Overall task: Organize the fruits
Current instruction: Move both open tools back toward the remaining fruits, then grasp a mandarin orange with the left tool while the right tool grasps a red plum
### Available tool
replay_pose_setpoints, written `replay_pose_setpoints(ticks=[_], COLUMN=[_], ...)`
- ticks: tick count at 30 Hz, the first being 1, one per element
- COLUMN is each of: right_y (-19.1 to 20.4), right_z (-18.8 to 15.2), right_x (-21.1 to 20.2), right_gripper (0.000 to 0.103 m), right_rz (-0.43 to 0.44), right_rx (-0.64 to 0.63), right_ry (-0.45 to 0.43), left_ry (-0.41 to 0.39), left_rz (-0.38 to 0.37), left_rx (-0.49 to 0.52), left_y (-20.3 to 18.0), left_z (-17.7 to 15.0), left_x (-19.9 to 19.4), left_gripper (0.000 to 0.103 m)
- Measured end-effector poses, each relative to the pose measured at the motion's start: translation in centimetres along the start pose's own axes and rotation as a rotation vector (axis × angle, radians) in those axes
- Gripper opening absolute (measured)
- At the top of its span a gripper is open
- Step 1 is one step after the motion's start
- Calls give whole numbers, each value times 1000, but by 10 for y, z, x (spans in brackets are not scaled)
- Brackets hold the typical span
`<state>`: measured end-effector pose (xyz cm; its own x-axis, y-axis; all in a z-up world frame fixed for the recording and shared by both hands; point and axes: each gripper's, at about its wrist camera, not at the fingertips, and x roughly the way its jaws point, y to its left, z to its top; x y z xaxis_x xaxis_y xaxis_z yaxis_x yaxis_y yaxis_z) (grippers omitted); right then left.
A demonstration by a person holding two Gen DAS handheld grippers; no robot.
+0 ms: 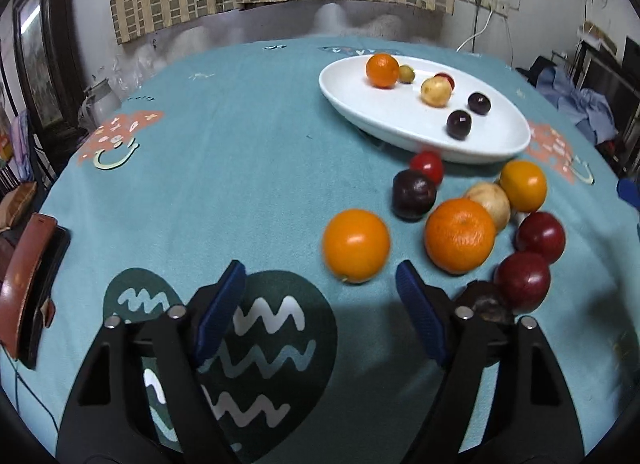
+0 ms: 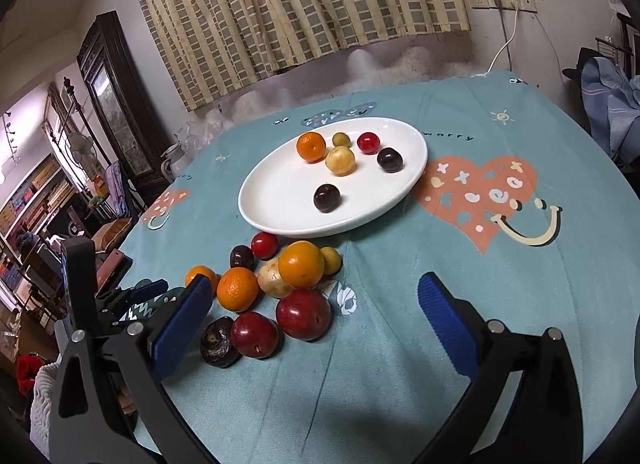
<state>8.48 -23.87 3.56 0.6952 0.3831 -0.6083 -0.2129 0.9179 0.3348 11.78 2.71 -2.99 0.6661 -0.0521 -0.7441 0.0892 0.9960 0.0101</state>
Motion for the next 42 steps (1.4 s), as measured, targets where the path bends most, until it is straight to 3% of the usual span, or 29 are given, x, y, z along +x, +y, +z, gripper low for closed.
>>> replay_pose_setpoints(ticks=[4, 8, 15, 19, 22, 27, 38, 42], right_y=[1, 5, 10, 19, 27, 27, 23, 24], right_z=[-1, -2, -7, -16, -22, -28, -25, -24], right_x=[2, 3, 14, 28, 37, 50, 70, 65], right_gripper=[102, 102, 102, 102, 76, 73, 45, 42], right_rz=[-4, -15, -36, -77, -128, -114, -38, -41], right_rx=[-9, -38, -73, -173, -247, -272, -219, -232], right_ry=[8, 9, 53, 82, 95, 125, 180, 172], left_ry=[-16, 17, 19, 8, 8, 13, 17, 14], left_rz=[-20, -63, -70, -48, -46, -43, -44, -47], left_rx=[14, 2, -18, -12, -13, 1, 5, 4], left_y=[-2, -3, -1, -2, 0, -4, -5, -5], left_z=[5, 5, 5, 4, 5, 4, 3, 2], left_x=[5, 12, 13, 11, 9, 9, 10, 9], left_gripper=[72, 39, 38, 38, 38, 38, 38, 38])
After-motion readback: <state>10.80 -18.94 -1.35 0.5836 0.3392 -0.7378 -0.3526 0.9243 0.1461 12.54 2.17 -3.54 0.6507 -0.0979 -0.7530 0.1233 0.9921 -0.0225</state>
